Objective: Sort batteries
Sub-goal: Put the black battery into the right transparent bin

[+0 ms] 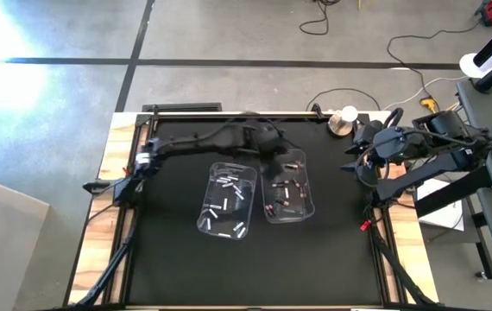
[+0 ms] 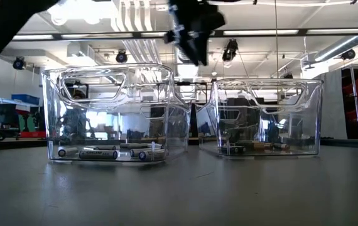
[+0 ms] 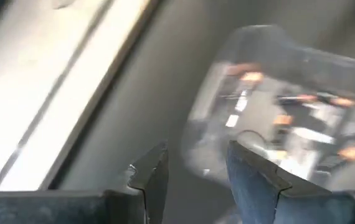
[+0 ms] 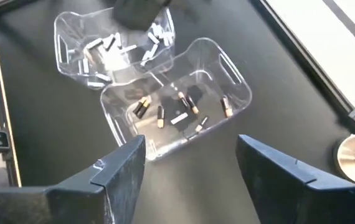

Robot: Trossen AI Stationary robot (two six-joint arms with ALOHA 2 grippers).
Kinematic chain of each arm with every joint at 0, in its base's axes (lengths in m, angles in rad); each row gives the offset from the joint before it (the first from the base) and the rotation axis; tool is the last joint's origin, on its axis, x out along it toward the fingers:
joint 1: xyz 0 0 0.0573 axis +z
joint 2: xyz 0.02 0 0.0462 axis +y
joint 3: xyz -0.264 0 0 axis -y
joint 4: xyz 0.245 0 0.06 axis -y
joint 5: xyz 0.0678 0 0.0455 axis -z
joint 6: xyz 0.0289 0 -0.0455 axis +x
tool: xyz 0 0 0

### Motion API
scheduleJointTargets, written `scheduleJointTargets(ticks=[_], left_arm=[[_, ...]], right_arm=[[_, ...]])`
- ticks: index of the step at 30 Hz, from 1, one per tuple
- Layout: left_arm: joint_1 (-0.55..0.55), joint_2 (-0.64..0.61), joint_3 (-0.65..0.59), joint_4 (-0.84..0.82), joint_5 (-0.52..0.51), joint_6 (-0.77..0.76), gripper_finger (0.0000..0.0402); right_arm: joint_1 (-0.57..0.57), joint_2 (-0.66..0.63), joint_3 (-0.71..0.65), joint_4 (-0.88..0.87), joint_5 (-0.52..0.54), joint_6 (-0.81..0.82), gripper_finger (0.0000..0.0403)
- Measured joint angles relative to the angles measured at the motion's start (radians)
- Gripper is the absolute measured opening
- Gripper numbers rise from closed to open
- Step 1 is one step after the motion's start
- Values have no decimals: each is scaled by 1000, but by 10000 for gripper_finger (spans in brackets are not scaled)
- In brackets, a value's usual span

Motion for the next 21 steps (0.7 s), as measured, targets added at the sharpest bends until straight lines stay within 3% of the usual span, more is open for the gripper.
scheduleJointTargets(ticks=[5,14,17,21], left_arm=[[88,-180,-217,-77,-90,-164,139],[429,-544,-866,-97,-108,-747,149],[552,-632,-1053,-14,-129,-846,156],[679,-693,-1217,162,-137,-842,163]], right_arm=[[0,9,0,25,27,-6,250],[0,24,0,90,41,3,264],[0,30,1,92,48,36,267],[0,33,1,92,49,70,265]])
